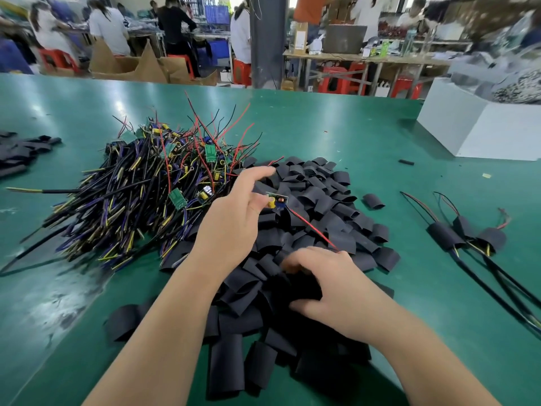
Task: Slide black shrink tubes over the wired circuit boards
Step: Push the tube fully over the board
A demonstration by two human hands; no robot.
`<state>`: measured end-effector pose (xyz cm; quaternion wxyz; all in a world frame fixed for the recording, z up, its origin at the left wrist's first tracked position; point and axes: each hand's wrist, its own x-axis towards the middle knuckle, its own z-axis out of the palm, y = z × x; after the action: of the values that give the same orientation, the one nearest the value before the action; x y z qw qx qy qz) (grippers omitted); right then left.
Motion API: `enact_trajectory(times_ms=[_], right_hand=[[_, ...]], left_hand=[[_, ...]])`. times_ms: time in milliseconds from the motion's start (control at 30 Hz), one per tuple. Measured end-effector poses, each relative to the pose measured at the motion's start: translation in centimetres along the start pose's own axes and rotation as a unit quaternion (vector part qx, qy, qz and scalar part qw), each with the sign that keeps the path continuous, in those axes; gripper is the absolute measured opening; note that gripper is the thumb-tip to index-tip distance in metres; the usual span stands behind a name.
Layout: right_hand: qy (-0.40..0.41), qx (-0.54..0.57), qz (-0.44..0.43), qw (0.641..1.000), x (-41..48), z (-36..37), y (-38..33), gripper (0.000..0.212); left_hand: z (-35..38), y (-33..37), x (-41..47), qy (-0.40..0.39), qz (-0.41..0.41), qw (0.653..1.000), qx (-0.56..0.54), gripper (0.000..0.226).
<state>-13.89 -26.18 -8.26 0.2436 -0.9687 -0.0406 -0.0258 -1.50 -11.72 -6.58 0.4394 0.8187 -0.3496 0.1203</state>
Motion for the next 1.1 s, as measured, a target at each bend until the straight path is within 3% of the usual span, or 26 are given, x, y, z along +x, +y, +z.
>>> enact_trajectory(times_ms=[67,200,300,400,533,667,767,867,933,1100], right_hand=[[0.039,0.034,0.008,0.999,-0.1,0.1,0.0,0.054],[0.185,0.127,0.016,0.974,-0.2,-0.3,0.1,0.043],[0.241,0.176,0.018,0.954,-0.1,-0.6,0.0,0.041],[0.268,0.253,0.024,0.929,0.2,-0.4,-0.1,0.036],[0.308,0.391,0.077,0.864,1.1,-0.2,-0.2,0.041],[0.277,0.488,0.133,0.817,1.5,-0.4,0.0,0.038],[0.249,0.577,0.093,0.772,1.4,-0.5,-0.5,0.033],[0.256,0.53,0.019,0.808,1.3,-0.7,-0.9,0.024],[0.3,0.468,0.024,0.831,1.4,-0.8,-1.0,0.015],[0.296,0.449,0.035,0.843,1.3,-0.7,-1.1,0.013]], left_hand=[[0.0,-0.2,-0.1,0.0,-0.024,1.0,-0.017,0.038],[-0.2,-0.3,0.1,0.021,-0.039,0.996,-0.076,0.025],[-0.2,0.0,0.0,0.02,-0.04,0.992,-0.114,0.015],[-0.3,0.2,-0.2,0.008,-0.041,0.992,-0.121,0.012],[-0.1,0.8,-0.4,-0.015,-0.043,0.983,-0.176,0.013],[0.3,1.3,-0.7,-0.05,-0.033,0.974,-0.218,0.019],[0.4,1.5,-0.8,-0.052,-0.036,0.965,-0.254,0.011],[0.5,1.4,-0.9,-0.065,-0.05,0.957,-0.277,0.005],[0.6,1.3,-0.9,-0.066,-0.055,0.957,-0.278,0.01],[1.0,1.2,-0.8,-0.06,-0.109,0.95,-0.288,0.007]])
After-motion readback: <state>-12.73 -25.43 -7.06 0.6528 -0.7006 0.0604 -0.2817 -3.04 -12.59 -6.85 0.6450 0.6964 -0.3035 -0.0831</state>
